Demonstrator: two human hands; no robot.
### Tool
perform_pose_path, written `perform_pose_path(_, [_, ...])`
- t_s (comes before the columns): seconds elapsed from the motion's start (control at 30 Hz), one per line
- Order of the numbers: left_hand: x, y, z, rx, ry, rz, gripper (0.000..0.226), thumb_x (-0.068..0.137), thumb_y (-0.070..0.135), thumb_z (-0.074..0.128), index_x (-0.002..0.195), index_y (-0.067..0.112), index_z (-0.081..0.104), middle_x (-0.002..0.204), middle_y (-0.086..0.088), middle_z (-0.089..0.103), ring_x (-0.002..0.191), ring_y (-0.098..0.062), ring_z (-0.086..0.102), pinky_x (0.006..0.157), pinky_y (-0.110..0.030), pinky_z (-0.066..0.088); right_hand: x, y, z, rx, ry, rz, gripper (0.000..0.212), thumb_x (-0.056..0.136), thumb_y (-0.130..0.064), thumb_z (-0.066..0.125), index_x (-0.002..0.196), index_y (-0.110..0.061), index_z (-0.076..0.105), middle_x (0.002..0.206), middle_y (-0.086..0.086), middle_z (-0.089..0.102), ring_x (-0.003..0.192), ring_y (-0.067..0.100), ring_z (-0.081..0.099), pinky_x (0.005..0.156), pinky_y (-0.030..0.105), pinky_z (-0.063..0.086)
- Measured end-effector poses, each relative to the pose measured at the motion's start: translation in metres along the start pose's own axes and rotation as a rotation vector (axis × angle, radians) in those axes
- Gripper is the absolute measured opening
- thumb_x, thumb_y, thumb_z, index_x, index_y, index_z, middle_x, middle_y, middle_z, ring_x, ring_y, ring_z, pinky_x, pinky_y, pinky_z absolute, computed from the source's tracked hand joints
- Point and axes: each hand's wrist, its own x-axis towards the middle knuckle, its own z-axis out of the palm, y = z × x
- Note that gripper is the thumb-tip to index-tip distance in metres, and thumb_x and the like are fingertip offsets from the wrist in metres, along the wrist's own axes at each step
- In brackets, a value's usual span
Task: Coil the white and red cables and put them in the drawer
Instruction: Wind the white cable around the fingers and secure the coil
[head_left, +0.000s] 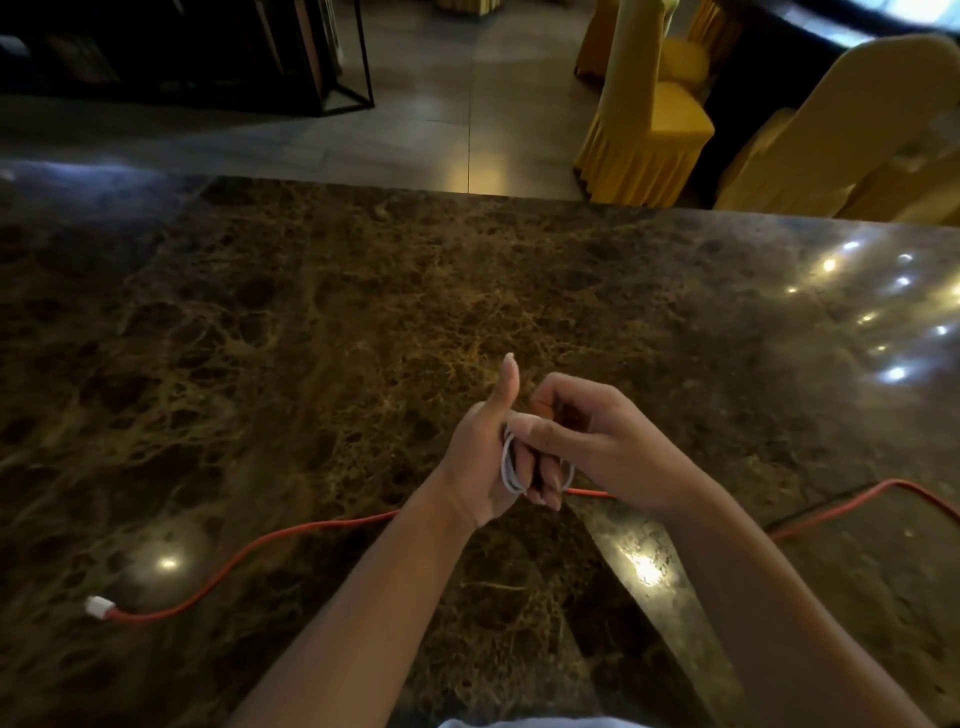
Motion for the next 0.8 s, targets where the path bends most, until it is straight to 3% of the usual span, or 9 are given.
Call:
perform_pose_path(0.1, [-0.001,-0.003,-0.007,0.003,-0.061,-0.038,0.103,0.101,0.07,0.011,0.038,-0.001,0.053,0.042,-0.01,0.06,0.037,-0.021,0.061,0.043,-0.025,0.045,-0.003,0.0,0.004,0.005,-0.02,0.001,0.028,0.102,-0.019,0.066,0.091,0.003,0.053,0.071,0.03,0.069,0.056,0.037,0.069,0.056,0.044,0.054])
perform_pose_path(0.17, [0.001,-0.007,-0.008,-0.005,-0.009,-0.043,0.1,0.103,0.07,0.021,0.049,-0.008,0.053,0.042,-0.011,0.059,0.037,-0.021,0.061,0.042,-0.026,0.046,-0.003,0.001,0.005,-0.004,0.002,0.013,0.028,0.101,-0.018,0.067,0.09,0.003,0.053,0.069,0.03,0.069,0.054,0.037,0.068,0.056,0.045,0.054])
perform_pose_path(0.27, [0.005,-0.008,-0.003,-0.021,0.082,-0.021,0.093,0.101,0.066,0.043,0.083,-0.025,0.052,0.047,-0.012,0.06,0.04,-0.022,0.063,0.043,-0.027,0.05,-0.001,0.004,0.003,-0.087,0.062,0.02,0.028,0.1,-0.023,0.069,0.087,-0.003,0.055,0.066,0.018,0.07,0.053,0.032,0.068,0.057,0.044,0.054])
perform_pose_path(0.4, [0.002,0.001,0.009,-0.028,0.281,-0.005,0.067,0.091,0.063,0.065,0.075,-0.002,0.066,0.066,-0.017,0.057,0.062,-0.029,0.061,0.054,-0.033,0.053,0.002,0.003,0.003,-0.204,0.122,0.023,0.029,0.097,-0.035,0.072,0.085,-0.013,0.06,0.069,0.01,0.071,0.058,0.023,0.068,0.061,0.049,0.056])
perform_pose_path(0.5, [0.0,0.005,0.019,-0.019,0.43,0.026,0.062,0.1,0.053,0.058,0.063,0.004,0.064,0.056,-0.012,0.053,0.052,-0.026,0.057,0.049,-0.029,0.05,0.004,-0.002,0.003,-0.224,0.151,0.02,0.03,0.097,-0.036,0.072,0.086,-0.009,0.062,0.074,0.013,0.073,0.063,0.027,0.07,0.064,0.052,0.058])
perform_pose_path(0.57, [-0.002,0.01,0.025,-0.031,0.519,0.03,0.058,0.103,0.049,0.057,0.068,0.003,0.065,0.056,-0.011,0.053,0.053,-0.026,0.059,0.051,-0.031,0.051,0.003,-0.003,0.004,-0.262,0.178,0.017,0.026,0.096,-0.034,0.073,0.085,-0.012,0.063,0.075,0.007,0.074,0.066,0.024,0.072,0.063,0.048,0.06])
perform_pose_path(0.67, [-0.005,0.019,0.023,0.016,0.66,0.037,0.045,0.103,0.038,0.062,0.068,0.008,0.061,0.054,-0.004,0.057,0.051,-0.019,0.062,0.052,-0.03,0.054,-0.006,-0.002,0.026,-0.261,0.192,0.0,0.018,0.095,-0.024,0.075,0.082,-0.018,0.063,0.074,-0.002,0.071,0.062,0.011,0.067,0.055,0.028,0.053])
perform_pose_path(0.73, [-0.007,0.029,0.022,0.078,0.603,0.082,0.053,0.104,0.04,0.059,0.058,0.015,0.053,0.052,-0.001,0.052,0.049,-0.016,0.055,0.05,-0.028,0.049,-0.007,-0.005,0.033,-0.256,0.27,-0.077,0.017,0.096,-0.02,0.073,0.084,-0.013,0.064,0.074,0.0,0.069,0.062,0.011,0.065,0.055,0.025,0.05])
perform_pose_path(0.8, [-0.01,0.034,0.022,0.129,0.573,0.132,0.053,0.106,0.045,0.054,0.062,0.014,0.058,0.057,-0.002,0.06,0.055,-0.016,0.061,0.054,-0.03,0.052,-0.001,-0.009,0.024,-0.239,0.299,-0.113,0.021,0.096,-0.021,0.074,0.083,-0.007,0.064,0.073,0.002,0.068,0.061,0.01,0.061,0.055,0.027,0.049])
